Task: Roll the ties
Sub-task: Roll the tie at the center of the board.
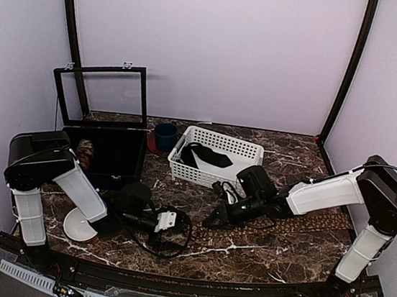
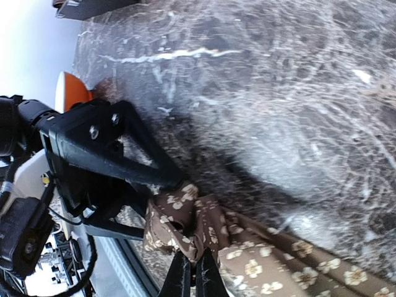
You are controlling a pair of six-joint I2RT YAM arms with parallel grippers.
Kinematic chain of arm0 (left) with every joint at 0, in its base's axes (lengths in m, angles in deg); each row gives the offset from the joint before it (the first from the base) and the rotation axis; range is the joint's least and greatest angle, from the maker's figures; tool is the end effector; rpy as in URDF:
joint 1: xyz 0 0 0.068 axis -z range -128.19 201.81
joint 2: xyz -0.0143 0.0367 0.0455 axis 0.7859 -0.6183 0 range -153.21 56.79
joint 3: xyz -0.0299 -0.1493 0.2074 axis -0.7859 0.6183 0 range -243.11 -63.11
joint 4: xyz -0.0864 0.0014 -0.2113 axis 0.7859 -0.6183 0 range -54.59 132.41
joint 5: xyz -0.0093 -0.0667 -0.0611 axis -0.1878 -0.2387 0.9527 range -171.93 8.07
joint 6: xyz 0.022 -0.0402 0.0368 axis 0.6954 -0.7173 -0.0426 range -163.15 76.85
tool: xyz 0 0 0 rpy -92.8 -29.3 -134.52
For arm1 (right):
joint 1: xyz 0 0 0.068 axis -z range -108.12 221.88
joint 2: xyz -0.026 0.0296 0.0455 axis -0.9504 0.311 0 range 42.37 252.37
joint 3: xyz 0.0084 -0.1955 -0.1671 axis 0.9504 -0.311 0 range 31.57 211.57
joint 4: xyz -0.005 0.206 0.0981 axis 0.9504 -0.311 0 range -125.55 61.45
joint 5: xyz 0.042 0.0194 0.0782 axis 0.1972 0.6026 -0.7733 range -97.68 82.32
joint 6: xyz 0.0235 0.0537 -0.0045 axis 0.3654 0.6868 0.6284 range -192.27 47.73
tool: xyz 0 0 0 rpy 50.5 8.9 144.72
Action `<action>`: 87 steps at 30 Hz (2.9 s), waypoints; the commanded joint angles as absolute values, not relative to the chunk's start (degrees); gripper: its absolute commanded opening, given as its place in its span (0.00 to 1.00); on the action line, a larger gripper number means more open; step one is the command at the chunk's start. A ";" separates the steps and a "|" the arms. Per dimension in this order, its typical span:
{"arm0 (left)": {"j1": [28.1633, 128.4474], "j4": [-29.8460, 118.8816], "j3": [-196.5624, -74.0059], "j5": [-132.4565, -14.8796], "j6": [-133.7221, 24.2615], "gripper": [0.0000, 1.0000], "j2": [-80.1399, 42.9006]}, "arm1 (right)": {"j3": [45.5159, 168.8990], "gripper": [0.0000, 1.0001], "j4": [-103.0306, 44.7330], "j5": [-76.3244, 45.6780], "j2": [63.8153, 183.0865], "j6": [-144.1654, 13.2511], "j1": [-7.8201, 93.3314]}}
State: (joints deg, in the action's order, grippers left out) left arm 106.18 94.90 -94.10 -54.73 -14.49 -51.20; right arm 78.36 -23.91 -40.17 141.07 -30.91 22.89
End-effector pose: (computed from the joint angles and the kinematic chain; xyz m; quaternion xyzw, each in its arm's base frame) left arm 0.1611 -0.2583 0.1125 0.6371 0.5278 -0.3098 0.4685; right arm 0.1850 0.2478 0.1503 -0.1611 0.8853 0.4317 0.0618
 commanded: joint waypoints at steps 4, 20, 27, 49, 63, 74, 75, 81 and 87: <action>106.26 97.27 -93.11 -51.17 -21.41 0.95 -48.61 | 77.67 0.00 -20.99 -41.22 139.21 -28.79 21.46; 106.91 99.54 -94.46 -47.93 -14.11 0.57 -53.81 | 78.43 0.00 -23.63 -40.86 139.91 -29.22 21.08; 106.83 103.43 -90.36 -57.87 -19.85 0.84 -49.25 | 77.64 0.00 -23.92 -40.68 140.55 -29.56 21.08; 119.37 96.98 -93.99 -85.94 -48.25 0.98 -50.24 | 78.07 0.00 -23.18 -40.64 139.42 -28.59 21.08; 111.46 92.03 -92.59 -70.58 -30.92 0.28 -50.24 | 77.29 0.01 -21.06 -44.00 139.05 -26.88 21.08; 106.87 87.89 -91.55 -56.67 -17.57 0.26 -49.31 | 79.20 0.01 -22.06 -42.65 143.39 -28.43 21.37; 106.57 87.81 -91.63 -55.73 -17.62 0.28 -49.25 | 79.42 0.01 -22.28 -42.29 143.70 -28.64 21.45; 105.95 88.90 -90.98 -57.09 -19.22 0.61 -47.58 | 79.14 0.01 -22.31 -42.07 144.80 -29.11 22.03; 105.95 91.82 -90.81 -57.37 -26.03 0.83 -45.38 | 78.90 0.00 -22.09 -41.60 146.04 -29.46 22.04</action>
